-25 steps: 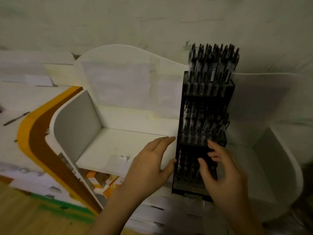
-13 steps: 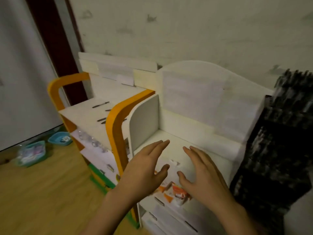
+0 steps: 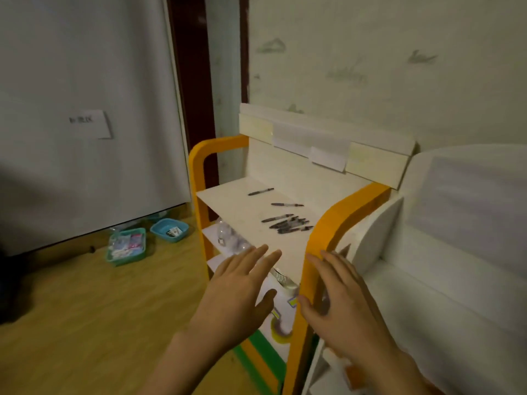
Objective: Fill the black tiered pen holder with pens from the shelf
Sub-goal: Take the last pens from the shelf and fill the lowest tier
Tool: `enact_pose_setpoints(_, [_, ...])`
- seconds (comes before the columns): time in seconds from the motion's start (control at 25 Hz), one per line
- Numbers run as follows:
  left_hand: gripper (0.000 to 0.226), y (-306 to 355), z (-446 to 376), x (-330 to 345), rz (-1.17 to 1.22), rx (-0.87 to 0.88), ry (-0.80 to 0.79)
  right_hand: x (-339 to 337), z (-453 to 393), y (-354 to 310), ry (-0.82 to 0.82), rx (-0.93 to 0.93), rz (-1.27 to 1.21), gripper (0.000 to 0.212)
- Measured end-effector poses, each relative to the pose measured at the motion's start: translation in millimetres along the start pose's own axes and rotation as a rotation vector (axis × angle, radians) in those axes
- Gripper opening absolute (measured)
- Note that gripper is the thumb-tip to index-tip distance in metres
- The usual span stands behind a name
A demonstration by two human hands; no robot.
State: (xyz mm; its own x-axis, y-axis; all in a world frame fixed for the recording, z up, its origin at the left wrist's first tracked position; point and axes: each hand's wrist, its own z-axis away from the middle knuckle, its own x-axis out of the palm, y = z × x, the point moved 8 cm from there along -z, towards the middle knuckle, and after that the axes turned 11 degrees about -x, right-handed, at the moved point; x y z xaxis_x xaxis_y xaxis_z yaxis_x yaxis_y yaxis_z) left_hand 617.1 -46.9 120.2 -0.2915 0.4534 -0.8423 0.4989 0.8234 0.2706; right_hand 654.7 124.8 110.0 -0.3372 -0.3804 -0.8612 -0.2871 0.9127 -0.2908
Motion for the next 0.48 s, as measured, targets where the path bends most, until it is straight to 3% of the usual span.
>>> enact_pose_setpoints(0.24, [0.069,-108.8,-49.5,-9.9,-0.003,0.023,-0.021,64.5,-89.5,-42.6,0.002,-0.005,0.005,0.07])
enact_pose_setpoints(0.48, [0.068,-141.2,-124.1,15.1,0.08,0.094,-0.054,89.7,-147.3,-19.9,0.021,0.068,0.099,0.068])
